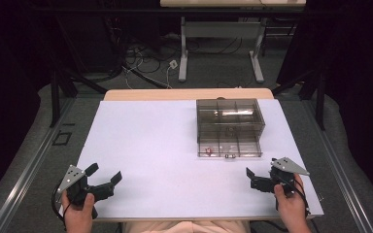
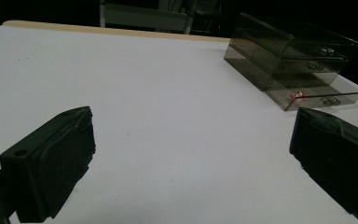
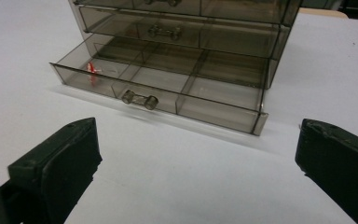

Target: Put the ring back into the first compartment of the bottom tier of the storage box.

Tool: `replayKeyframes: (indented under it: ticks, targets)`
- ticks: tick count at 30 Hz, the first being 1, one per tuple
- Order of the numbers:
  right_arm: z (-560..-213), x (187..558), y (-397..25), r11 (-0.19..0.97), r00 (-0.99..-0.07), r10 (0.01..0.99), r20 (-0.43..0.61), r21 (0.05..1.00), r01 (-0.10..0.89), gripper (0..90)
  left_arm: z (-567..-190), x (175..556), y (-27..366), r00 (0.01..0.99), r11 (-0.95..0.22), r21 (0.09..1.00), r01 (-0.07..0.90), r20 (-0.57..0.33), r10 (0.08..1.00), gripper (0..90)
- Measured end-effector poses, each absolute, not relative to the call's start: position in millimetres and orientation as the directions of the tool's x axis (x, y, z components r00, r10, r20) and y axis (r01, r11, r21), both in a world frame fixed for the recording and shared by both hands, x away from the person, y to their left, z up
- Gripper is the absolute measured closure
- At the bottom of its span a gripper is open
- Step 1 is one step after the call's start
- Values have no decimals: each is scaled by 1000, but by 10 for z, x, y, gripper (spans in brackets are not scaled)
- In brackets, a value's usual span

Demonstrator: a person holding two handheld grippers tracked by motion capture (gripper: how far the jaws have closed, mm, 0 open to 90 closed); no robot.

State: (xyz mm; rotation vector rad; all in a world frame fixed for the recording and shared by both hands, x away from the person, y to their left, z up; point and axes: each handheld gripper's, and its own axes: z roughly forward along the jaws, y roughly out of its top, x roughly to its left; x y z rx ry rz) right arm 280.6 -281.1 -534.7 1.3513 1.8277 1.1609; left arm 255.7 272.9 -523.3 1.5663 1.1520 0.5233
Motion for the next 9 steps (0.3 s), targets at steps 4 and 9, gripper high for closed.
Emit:
replayKeyframes:
  ticks: [4,9]
  targets:
    - [-5380,2811,-2846,103,-298,953,44,884,457,0,-5235,2560,2731,434,42,915,402,-231,871,1]
    - [-5403,2808,-2858,106,-289,957,36,881,462,0,-5235,2564,2737,435,42,915,402,-231,870,1]
